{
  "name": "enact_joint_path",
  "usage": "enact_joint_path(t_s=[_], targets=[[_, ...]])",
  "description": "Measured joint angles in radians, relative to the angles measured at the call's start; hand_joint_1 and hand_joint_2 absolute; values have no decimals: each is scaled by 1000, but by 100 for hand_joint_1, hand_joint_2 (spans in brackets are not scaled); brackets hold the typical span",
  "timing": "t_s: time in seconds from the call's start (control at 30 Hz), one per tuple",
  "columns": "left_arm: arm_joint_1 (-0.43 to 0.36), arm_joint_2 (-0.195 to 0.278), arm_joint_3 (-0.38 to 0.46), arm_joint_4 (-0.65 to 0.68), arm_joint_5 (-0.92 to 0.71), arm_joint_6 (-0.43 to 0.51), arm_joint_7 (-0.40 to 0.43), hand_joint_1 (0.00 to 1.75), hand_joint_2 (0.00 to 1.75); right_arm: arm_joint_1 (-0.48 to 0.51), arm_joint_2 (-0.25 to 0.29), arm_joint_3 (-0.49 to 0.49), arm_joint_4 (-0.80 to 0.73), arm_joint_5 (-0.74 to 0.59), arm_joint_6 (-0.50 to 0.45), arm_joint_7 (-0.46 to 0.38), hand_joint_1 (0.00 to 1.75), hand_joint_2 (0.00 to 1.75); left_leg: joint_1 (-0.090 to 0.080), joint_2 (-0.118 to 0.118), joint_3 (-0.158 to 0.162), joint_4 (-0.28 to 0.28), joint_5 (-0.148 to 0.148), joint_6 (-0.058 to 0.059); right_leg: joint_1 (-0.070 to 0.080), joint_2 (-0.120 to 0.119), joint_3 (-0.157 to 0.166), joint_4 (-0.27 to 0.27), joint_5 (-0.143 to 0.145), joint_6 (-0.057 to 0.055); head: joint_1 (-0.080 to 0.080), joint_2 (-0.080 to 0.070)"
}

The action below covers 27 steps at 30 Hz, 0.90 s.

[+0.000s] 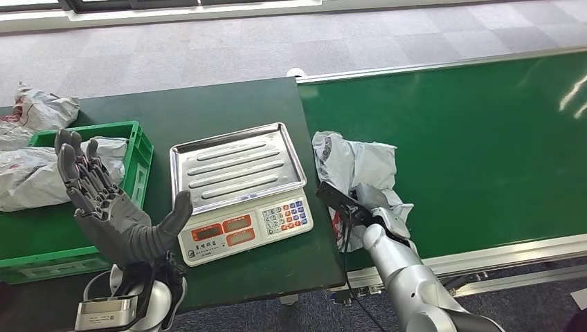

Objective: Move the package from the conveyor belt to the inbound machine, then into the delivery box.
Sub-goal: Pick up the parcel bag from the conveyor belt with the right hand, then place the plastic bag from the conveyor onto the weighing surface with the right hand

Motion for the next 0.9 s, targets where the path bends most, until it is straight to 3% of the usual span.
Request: enact_joint_path(t_s=[0.13,0.23,0.37,0.53,0.63,0.77,0.9], targets=[[5,0,6,-3,-3,4,0,0,175,5,4,8,-19,-9,-44,-6,175,175,0,0,0,0,0,0,0,0,0,0,0,0,0,0],[18,0,11,-13,-13,16,0,0,175,37,15,29,-124,-45,-225,-16,175,175,0,-1,0,0,0,0,0,-1,-1,0,0,0,0,0],[32,0,13,-24,-18,18,0,0,175,129,25,112,-443,-112,-410,-10,175,175,0,-2,-1,0,0,0,0,-2,-1,0,-1,0,0,0],[32,0,13,-21,-13,38,0,0,175,253,24,220,-842,-122,-559,-19,175,175,0,-1,-1,0,-1,0,0,-1,-2,0,-1,0,0,0],[31,0,13,-19,-11,40,0,0,175,296,25,248,-980,-103,-600,-33,175,175,0,-1,-1,0,-1,0,0,-1,-2,0,-2,0,0,0],[31,-5,13,-17,-14,40,0,0,175,345,44,253,-1128,-97,-612,-111,175,175,0,-1,-1,0,-1,0,0,-1,-1,0,-1,0,0,0],[31,-9,13,-16,-15,40,0,0,175,362,69,247,-1226,-188,-613,-206,175,175,0,0,-1,0,-1,0,0,-1,-1,0,-1,0,0,0]])
